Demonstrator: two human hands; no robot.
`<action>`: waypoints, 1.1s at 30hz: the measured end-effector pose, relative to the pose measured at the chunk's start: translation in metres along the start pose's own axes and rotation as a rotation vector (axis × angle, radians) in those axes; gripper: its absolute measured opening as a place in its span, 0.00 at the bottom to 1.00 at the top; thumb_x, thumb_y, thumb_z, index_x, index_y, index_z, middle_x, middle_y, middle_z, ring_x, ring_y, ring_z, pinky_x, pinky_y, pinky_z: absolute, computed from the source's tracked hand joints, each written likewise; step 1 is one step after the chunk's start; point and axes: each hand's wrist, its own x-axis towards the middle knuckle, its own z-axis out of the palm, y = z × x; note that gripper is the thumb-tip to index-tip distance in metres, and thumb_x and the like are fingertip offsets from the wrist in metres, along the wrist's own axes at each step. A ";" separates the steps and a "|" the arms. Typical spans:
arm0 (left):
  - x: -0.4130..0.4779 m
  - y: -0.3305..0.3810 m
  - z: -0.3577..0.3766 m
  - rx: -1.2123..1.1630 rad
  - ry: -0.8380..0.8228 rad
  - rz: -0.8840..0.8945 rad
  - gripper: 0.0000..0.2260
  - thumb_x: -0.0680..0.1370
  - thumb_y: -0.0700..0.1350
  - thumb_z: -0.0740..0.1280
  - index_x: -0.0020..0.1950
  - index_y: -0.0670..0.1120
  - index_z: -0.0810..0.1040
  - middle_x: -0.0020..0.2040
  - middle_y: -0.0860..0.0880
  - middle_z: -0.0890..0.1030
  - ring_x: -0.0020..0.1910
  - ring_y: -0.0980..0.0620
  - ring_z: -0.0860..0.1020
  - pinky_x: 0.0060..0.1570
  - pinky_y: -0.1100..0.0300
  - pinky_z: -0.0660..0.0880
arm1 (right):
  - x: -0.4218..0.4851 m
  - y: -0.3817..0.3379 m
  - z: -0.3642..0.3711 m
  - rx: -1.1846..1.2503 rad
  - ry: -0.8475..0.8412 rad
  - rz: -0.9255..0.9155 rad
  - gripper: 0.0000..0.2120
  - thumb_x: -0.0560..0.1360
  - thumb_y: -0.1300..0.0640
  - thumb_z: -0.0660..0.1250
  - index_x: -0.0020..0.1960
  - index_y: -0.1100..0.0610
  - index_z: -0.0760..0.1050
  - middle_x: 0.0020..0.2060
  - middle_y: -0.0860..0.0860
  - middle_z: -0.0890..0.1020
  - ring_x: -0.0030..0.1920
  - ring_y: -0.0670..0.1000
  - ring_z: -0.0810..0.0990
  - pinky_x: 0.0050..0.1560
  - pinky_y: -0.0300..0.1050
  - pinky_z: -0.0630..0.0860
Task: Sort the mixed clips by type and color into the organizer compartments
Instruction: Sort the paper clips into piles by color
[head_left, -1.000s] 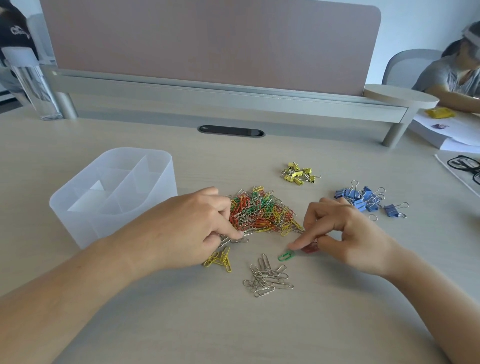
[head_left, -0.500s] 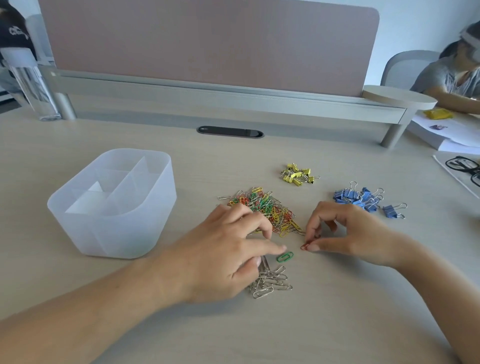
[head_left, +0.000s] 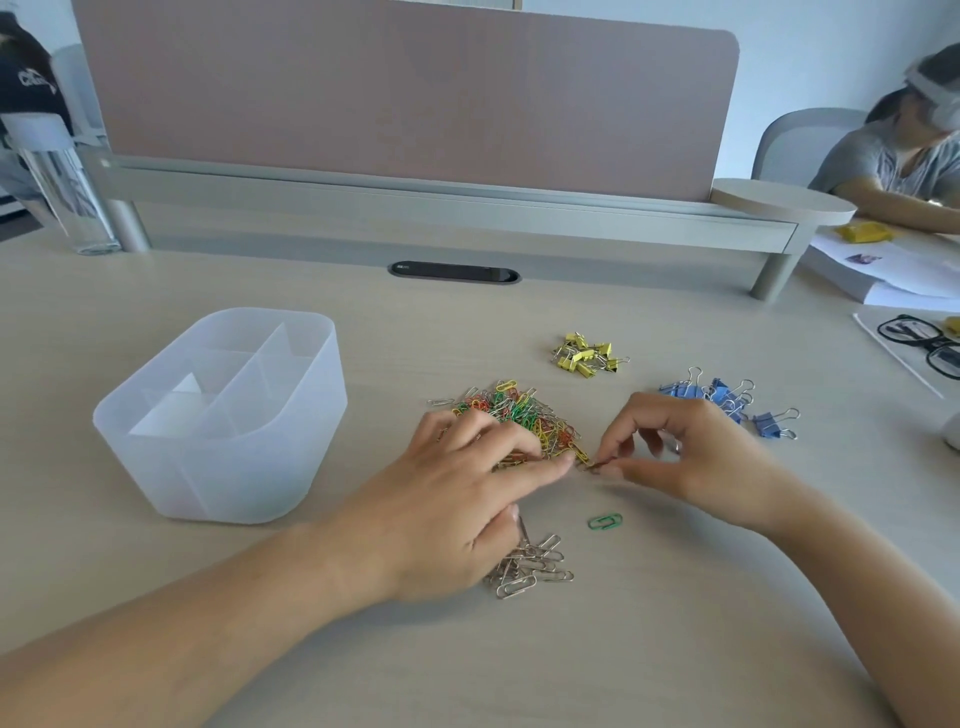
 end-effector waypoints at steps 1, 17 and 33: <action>-0.001 -0.003 0.000 0.003 0.008 -0.018 0.25 0.77 0.48 0.51 0.74 0.55 0.68 0.63 0.55 0.71 0.61 0.50 0.68 0.64 0.48 0.61 | 0.000 -0.001 0.002 -0.006 0.012 -0.007 0.09 0.70 0.60 0.76 0.41 0.46 0.82 0.38 0.43 0.80 0.40 0.47 0.74 0.40 0.35 0.68; -0.005 -0.021 -0.004 -0.004 0.031 -0.124 0.24 0.75 0.49 0.48 0.65 0.60 0.76 0.56 0.58 0.70 0.55 0.54 0.66 0.60 0.53 0.63 | 0.002 0.007 0.005 -0.289 0.029 0.046 0.05 0.71 0.50 0.74 0.41 0.46 0.78 0.39 0.41 0.78 0.42 0.37 0.72 0.46 0.38 0.61; -0.010 -0.028 -0.009 -0.031 0.025 -0.081 0.25 0.75 0.47 0.49 0.64 0.64 0.76 0.53 0.60 0.69 0.51 0.55 0.64 0.58 0.56 0.60 | 0.001 -0.005 0.012 -0.312 -0.002 -0.015 0.18 0.69 0.53 0.64 0.51 0.32 0.80 0.43 0.38 0.75 0.50 0.44 0.72 0.59 0.46 0.61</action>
